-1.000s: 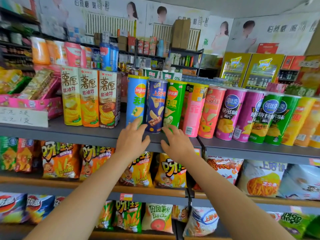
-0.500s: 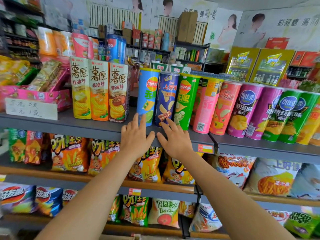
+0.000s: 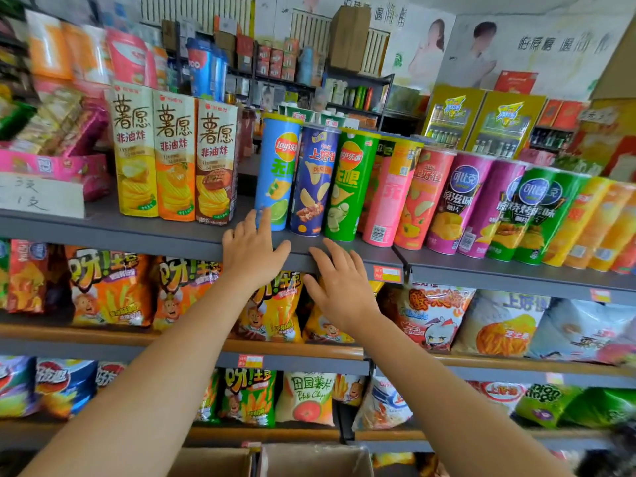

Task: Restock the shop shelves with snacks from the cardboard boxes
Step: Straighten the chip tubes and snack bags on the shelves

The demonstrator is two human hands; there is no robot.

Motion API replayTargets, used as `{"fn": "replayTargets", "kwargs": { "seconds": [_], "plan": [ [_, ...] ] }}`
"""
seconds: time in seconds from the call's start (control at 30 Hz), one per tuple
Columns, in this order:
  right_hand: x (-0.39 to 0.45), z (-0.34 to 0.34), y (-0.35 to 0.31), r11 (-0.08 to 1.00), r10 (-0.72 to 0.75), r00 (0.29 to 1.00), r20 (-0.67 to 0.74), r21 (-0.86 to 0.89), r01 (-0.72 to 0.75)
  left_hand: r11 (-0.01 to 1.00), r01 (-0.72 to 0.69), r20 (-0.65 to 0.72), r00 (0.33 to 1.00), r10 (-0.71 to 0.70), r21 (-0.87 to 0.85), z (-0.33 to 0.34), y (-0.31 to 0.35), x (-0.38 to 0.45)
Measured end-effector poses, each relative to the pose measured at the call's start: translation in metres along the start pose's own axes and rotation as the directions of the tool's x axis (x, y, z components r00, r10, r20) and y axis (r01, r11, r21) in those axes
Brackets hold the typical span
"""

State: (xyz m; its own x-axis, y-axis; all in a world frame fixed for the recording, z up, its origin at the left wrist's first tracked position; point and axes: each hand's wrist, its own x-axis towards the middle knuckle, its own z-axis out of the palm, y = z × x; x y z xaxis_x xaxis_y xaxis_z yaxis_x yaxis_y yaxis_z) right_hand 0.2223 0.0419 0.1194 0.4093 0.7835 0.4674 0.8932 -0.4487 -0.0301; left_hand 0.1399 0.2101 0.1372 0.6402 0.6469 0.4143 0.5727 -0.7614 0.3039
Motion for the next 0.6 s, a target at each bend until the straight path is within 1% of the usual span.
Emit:
{"fn": "replayTargets", "kwargs": {
  "seconds": [0.07,0.1,0.17,0.2,0.23,0.27,0.3,0.33,0.37,0.4,0.47,0.6],
  "plan": [
    [-0.017,-0.005,0.0,1.0,-0.012,0.998,-0.064,0.012,0.013,0.991,-0.05,-0.071,0.997,0.041,-0.122,0.0,-0.005,-0.017],
    [-0.023,-0.007,0.0,1.0,-0.019,0.995,-0.097,0.009,0.02,0.977,-0.111,-0.142,0.986,0.086,-0.181,0.0,-0.008,-0.029],
    [-0.033,-0.014,-0.001,1.0,-0.023,0.988,-0.154,0.016,0.026,0.941,-0.221,-0.283,0.948,0.145,-0.257,-0.001,-0.013,-0.058],
    [-0.037,-0.019,-0.004,0.999,-0.018,0.989,-0.149,0.043,0.025,0.932,-0.235,-0.302,0.942,0.148,-0.277,-0.004,-0.015,-0.072],
    [-0.041,-0.026,-0.009,0.996,-0.006,0.994,-0.113,0.091,0.016,0.934,-0.216,-0.266,0.954,0.139,-0.286,-0.01,-0.018,-0.084],
    [-0.045,-0.03,-0.013,0.99,0.003,0.998,-0.061,0.142,0.006,0.945,-0.165,-0.168,0.978,0.121,-0.283,-0.018,-0.019,-0.095],
    [-0.05,-0.031,-0.016,0.984,-0.001,1.0,-0.018,0.179,0.004,0.961,-0.1,-0.019,0.995,0.098,-0.256,-0.025,-0.022,-0.104],
    [-0.056,-0.03,-0.019,0.978,-0.012,1.0,0.003,0.21,0.011,0.976,-0.047,0.138,0.987,0.077,-0.211,-0.033,-0.024,-0.112],
    [-0.062,-0.029,-0.022,0.972,-0.027,1.0,0.011,0.233,0.024,0.986,-0.03,0.256,0.964,0.073,-0.166,-0.042,-0.025,-0.119],
    [-0.068,-0.028,-0.026,0.965,-0.036,0.999,0.019,0.259,0.03,0.992,-0.038,0.332,0.94,0.077,-0.124,-0.05,-0.026,-0.127],
    [-0.079,-0.026,-0.031,0.95,-0.048,0.998,0.047,0.309,0.031,0.996,-0.044,0.388,0.919,0.072,-0.082,-0.068,-0.026,-0.14],
    [-0.082,-0.03,-0.051,0.908,0.004,0.997,0.079,0.416,-0.037,0.994,0.0,0.355,0.934,0.039,-0.109,-0.102,-0.033,-0.151]
  ]
}}
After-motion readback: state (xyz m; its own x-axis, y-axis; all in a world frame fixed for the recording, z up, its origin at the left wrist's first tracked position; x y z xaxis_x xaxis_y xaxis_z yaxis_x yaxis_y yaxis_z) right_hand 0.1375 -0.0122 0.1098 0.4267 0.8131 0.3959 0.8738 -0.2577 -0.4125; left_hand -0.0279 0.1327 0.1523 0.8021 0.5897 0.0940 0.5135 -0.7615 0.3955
